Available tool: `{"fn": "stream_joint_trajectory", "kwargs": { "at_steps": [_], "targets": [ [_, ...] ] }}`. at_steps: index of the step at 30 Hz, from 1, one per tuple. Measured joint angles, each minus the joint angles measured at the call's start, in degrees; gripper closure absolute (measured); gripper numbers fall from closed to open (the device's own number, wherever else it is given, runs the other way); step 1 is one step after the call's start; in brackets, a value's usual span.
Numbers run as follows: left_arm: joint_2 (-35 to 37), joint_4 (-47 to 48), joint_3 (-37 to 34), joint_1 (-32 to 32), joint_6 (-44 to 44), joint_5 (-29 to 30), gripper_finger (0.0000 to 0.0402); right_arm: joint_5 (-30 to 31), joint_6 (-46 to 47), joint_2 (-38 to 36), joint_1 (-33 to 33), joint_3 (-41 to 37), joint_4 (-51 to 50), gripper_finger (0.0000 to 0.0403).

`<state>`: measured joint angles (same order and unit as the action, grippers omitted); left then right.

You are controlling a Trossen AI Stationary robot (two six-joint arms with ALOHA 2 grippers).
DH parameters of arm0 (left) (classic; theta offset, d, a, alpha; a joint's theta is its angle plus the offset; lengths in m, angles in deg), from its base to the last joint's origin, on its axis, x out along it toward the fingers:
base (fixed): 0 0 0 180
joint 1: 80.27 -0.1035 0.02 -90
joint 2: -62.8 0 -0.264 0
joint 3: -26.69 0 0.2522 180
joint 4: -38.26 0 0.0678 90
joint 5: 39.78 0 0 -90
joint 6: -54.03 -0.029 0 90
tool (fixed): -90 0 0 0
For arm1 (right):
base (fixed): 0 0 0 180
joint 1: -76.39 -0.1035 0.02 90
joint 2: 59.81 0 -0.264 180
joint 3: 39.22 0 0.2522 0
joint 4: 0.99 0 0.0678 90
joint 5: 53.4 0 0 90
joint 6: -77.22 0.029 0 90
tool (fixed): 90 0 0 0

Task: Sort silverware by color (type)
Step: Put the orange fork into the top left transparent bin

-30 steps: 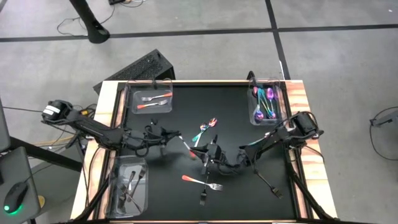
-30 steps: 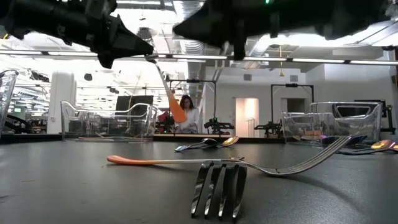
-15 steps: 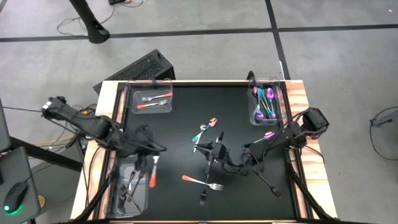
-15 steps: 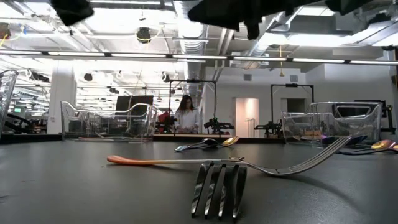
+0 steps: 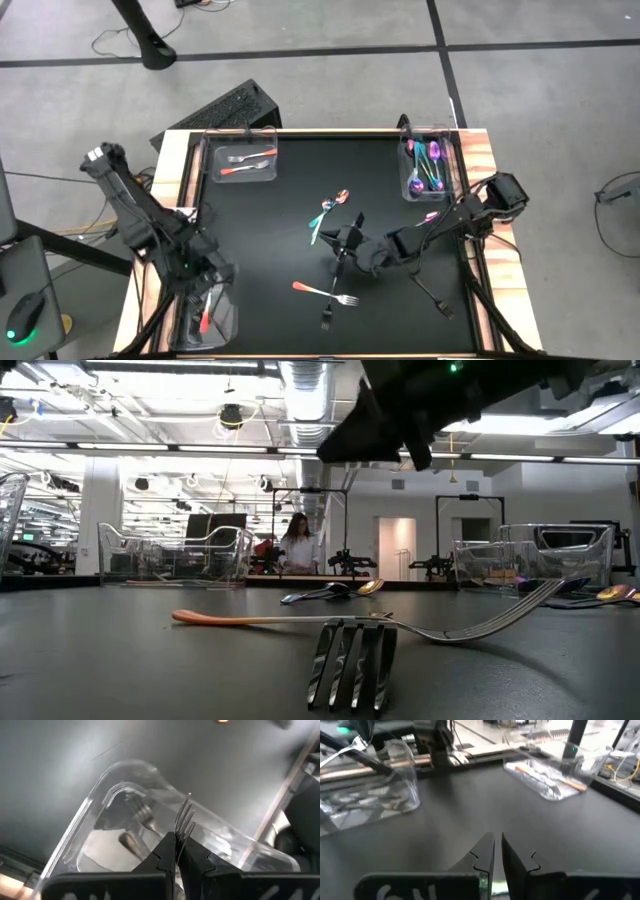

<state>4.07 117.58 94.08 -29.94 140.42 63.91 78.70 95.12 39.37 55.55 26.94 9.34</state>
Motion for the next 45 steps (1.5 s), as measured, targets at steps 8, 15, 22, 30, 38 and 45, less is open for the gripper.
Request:
{"fn": "stream_joint_trajectory", "kwargs": {
  "at_steps": [8, 15, 22, 30, 38, 45],
  "targets": [
    [0.4, -2.4, -3.7, 2.8, 3.4, 5.9, 0.0401, -0.2, -0.3, 0.0, 0.3, 0.0, 1.7, 0.0345],
    [6.0, 7.4, 2.3, -4.2, -6.2, 17.4, 0.0401, -0.2, -3.3, 0.0, 1.9, 0.0, 2.8, 0.0345],
    [15.5, 9.2, 1.4, -20.0, -19.1, 42.2, 0.0401, -0.2, -5.2, 0.0, 5.3, 0.0, -2.7, 0.0345],
    [24.9, 1.1, -10.5, -38.1, -21.1, 61.1, 0.0401, -1.1, 0.7, 0.0, 11.6, 0.0, -8.7, 0.0345],
    [29.1, -31.3, -24.8, -49.0, -39.2, 61.8, 0.0401, -6.7, -0.1, -2.5, 14.3, 0.0, -10.1, 0.0345],
    [28.0, -54.1, -31.4, -63.4, -56.7, 51.9, 0.0401, -7.4, -0.1, -6.6, 13.6, 0.0, -16.1, 0.0345]
  ]
}}
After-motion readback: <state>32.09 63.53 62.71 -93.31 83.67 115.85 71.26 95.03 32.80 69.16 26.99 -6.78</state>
